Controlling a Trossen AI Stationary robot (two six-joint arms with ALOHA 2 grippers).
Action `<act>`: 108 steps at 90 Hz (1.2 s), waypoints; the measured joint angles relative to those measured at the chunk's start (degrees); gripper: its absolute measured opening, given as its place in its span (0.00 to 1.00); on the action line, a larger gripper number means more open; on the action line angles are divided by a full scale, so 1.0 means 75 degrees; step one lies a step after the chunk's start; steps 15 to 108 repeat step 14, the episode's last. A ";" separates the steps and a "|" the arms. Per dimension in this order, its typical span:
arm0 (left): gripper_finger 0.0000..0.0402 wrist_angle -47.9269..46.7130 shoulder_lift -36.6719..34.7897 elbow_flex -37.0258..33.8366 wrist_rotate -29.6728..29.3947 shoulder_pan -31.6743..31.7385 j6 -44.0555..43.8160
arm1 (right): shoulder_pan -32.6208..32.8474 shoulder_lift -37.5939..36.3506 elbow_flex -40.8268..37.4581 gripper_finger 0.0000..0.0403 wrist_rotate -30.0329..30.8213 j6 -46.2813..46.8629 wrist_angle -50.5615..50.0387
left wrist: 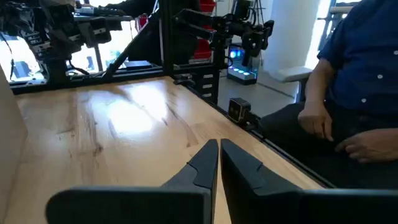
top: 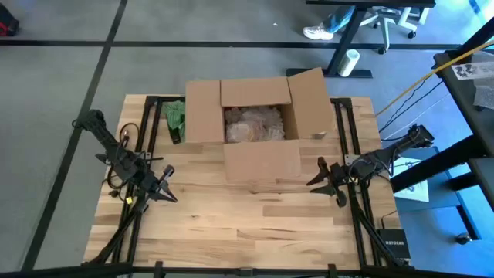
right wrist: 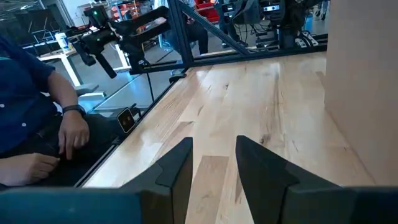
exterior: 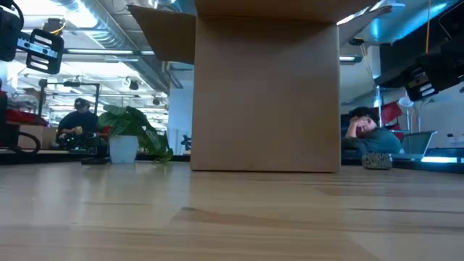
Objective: Wrap mug
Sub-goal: Return to Home Position
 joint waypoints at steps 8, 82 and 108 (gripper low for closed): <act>0.00 0.0000 0.0000 0.0003 0.0000 0.0003 0.0000 | 0.0000 0.0000 0.0000 0.27 0.0000 -0.0001 0.0000; 0.00 0.0000 0.0000 0.0000 0.0000 0.0003 0.0000 | 0.0000 0.0000 0.0000 0.27 0.0000 -0.0002 0.0000; 0.00 0.0000 0.0000 0.0000 0.0000 0.0003 0.0000 | 0.0000 0.0000 0.0000 0.27 0.0000 -0.0002 0.0000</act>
